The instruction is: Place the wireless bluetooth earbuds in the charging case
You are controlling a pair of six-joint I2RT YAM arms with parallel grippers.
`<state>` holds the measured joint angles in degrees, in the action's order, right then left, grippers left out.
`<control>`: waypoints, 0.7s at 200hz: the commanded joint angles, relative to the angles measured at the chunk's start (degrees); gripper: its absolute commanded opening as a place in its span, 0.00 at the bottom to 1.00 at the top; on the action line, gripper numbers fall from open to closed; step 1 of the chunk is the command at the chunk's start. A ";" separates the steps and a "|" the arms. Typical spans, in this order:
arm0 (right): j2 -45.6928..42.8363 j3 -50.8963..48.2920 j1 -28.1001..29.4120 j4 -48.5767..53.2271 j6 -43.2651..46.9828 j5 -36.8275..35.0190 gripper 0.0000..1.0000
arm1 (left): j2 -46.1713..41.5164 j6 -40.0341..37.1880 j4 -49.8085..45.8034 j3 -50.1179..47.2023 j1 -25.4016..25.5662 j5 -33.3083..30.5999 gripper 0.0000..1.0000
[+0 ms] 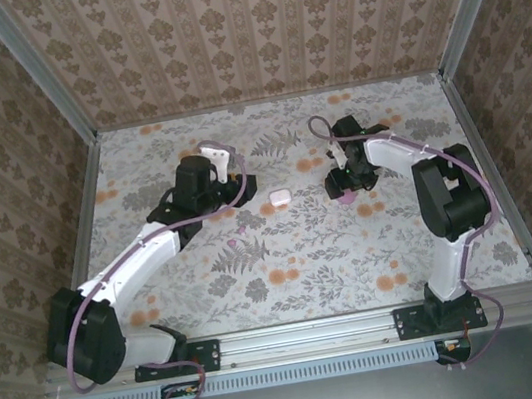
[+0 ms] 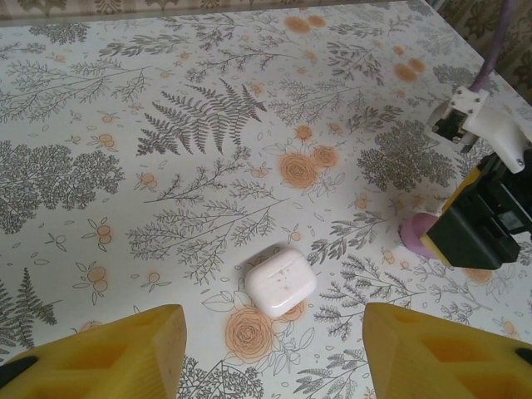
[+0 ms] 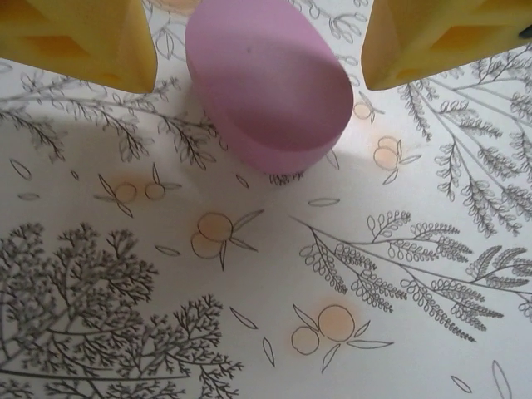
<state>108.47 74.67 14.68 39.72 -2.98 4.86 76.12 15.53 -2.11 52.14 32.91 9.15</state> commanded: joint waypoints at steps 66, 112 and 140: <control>4.37 2.35 0.51 2.28 3.08 -0.69 0.53 | 1.14 -1.08 2.51 -0.41 -0.03 1.60 0.59; 2.83 1.53 0.61 2.40 1.77 -1.52 0.43 | 1.38 -0.96 3.07 -0.59 -0.04 2.03 0.59; -0.12 0.88 0.59 2.31 0.90 -0.51 0.40 | 1.45 -0.93 3.28 -0.59 -0.01 2.45 0.59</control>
<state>111.79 75.70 14.90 40.23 -1.41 4.62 77.10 15.33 -0.34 52.14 32.91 10.31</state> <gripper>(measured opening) 0.459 0.592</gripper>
